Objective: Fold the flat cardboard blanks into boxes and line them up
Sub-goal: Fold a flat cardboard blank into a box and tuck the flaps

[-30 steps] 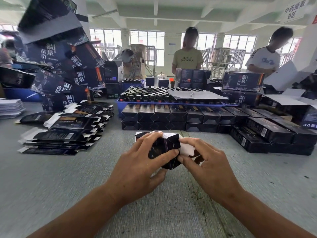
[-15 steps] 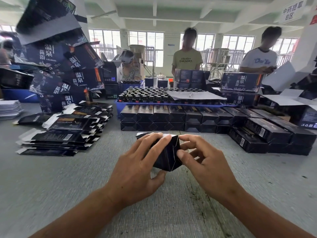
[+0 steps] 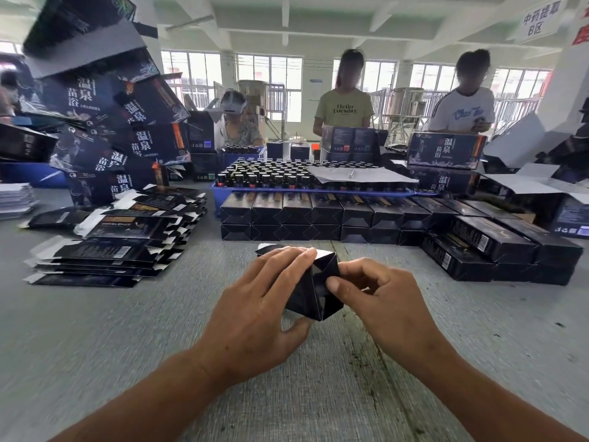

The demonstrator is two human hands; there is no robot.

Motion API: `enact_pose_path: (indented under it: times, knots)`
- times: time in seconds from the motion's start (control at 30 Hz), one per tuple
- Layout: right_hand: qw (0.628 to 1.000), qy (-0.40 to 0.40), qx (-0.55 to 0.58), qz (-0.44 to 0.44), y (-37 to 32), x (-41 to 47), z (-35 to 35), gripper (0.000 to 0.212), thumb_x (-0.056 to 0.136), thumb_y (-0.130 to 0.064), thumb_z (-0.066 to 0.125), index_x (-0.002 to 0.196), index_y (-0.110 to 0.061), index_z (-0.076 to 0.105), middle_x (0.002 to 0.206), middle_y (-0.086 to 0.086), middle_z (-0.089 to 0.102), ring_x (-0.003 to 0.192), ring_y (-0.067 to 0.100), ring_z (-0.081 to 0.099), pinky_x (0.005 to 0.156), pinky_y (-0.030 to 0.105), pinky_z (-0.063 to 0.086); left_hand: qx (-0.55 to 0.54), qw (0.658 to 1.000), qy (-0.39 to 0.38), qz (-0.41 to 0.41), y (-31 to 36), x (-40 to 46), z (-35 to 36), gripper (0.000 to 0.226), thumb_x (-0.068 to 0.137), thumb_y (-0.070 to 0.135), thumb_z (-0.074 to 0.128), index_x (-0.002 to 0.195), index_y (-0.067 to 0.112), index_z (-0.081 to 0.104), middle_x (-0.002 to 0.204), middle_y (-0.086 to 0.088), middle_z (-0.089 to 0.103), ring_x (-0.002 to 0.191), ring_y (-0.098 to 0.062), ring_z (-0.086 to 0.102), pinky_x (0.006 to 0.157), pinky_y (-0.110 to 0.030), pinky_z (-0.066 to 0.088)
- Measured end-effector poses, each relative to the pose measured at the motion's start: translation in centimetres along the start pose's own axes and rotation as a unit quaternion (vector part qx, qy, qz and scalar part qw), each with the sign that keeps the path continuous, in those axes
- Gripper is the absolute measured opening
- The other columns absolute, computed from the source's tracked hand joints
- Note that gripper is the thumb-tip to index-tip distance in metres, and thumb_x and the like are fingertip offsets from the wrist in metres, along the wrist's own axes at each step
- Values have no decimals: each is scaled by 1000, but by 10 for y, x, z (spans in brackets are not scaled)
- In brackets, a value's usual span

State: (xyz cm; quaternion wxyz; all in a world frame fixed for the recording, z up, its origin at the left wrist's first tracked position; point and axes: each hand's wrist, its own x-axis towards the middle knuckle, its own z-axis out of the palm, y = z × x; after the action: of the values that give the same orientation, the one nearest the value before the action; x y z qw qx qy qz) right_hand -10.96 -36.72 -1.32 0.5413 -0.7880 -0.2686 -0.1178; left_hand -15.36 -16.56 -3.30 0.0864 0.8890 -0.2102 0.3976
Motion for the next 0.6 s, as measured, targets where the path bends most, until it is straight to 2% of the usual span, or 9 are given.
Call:
enact_pose_path:
  times: [0.17, 0.4, 0.5, 0.57, 0.6]
  knots:
    - [999, 21, -28, -12, 0, -1, 2, 12, 88, -24, 75, 98, -30, 75, 88, -23, 73, 82, -2, 68, 71, 12, 50, -6, 1000, 5, 7, -1, 0, 2, 81, 82, 45, 63, 151, 15, 34, 145, 0, 47, 133, -18, 47, 99, -23, 44]
    - [1000, -9, -17, 0, 0, 0, -3, 18, 88, -29, 74, 105, -33, 72, 95, -24, 72, 88, -1, 69, 73, 18, 53, -3, 1000, 14, 1, 0, 0, 0, 82, 82, 46, 61, 152, 14, 33, 146, 0, 46, 132, -18, 46, 98, -21, 41]
    - [999, -22, -36, -4, 0, -2, 0, 48, 85, -50, 74, 129, -38, 59, 103, -25, 68, 95, -6, 66, 74, 19, 56, -2, 1000, 14, 15, 0, 0, 1, 80, 83, 42, 62, 152, 14, 34, 148, 0, 45, 138, -18, 42, 107, -23, 38]
    - [997, -44, -60, -2, 0, -4, 3, 70, 79, -65, 71, 140, -45, 43, 112, -26, 62, 98, -10, 64, 73, 14, 56, -9, 999, 3, 38, 0, -1, 4, 80, 83, 35, 64, 154, 16, 31, 155, 0, 41, 146, -19, 34, 113, -34, 39]
    - [997, -50, -65, 3, 1, -5, 5, 74, 80, -64, 71, 143, -46, 38, 113, -24, 61, 98, -11, 63, 71, 11, 55, -11, 999, -4, 50, 1, -1, 6, 82, 83, 30, 66, 155, 16, 29, 158, -1, 38, 149, -19, 29, 115, -39, 38]
